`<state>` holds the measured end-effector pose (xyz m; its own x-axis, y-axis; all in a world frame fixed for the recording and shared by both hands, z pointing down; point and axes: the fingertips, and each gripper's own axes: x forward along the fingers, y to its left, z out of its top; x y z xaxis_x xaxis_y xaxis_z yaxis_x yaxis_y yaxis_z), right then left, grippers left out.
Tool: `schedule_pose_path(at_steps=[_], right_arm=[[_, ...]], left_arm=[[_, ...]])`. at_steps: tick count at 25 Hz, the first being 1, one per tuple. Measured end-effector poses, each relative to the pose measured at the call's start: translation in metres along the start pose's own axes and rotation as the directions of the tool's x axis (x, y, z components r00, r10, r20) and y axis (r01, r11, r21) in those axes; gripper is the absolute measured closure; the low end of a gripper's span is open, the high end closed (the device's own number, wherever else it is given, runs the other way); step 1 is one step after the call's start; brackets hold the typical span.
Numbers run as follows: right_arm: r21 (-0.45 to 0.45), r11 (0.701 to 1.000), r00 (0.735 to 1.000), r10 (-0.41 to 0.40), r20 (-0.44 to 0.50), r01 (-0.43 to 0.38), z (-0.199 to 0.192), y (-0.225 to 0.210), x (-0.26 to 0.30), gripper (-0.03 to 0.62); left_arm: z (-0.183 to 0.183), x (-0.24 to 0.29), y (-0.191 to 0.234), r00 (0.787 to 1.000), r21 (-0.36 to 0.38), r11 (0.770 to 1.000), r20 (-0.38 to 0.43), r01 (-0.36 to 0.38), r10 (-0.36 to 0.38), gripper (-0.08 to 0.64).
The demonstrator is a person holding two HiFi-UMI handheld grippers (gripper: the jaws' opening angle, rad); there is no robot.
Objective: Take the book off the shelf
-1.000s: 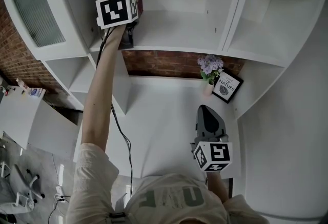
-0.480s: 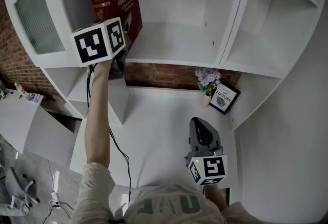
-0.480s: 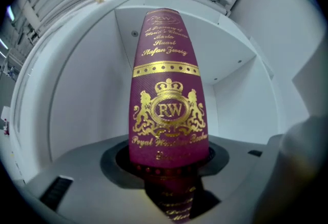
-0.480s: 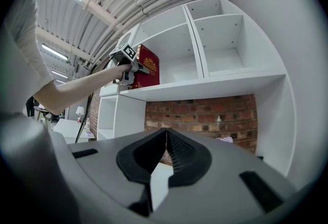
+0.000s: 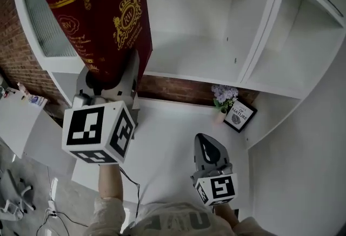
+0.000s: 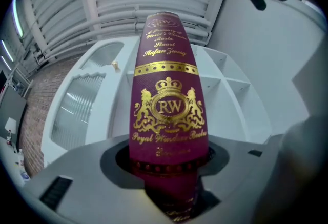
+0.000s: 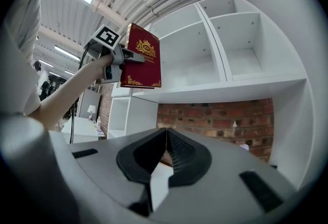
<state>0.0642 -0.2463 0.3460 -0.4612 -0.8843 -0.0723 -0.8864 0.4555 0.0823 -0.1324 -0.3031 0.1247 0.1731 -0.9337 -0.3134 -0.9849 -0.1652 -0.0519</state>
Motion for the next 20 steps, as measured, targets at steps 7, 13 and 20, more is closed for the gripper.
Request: schedule_pose_path(at_steps=[7,13,20], right_arm=[[-0.033,0.997,0.998,0.067,0.018,-0.067,0.015,0.023,0.019,0.578],[-0.047,0.992,0.992,0.117,0.047,-0.114,0.025,0.044,0.021,0.578],[-0.078,0.989,0.991,0.128,0.028,-0.125,0.019,0.053,0.017,0.578]], left_arm=[[-0.015,-0.066,-0.002,1.0,-0.057,0.998,0.012,-0.028,0.029,0.316],[-0.069,-0.127,0.004,0.993,-0.095,0.988,-0.011,-0.119,0.118,0.316],[-0.115,-0.152,0.021,0.972,-0.035,0.973,-0.064,-0.229,0.226,0.316]])
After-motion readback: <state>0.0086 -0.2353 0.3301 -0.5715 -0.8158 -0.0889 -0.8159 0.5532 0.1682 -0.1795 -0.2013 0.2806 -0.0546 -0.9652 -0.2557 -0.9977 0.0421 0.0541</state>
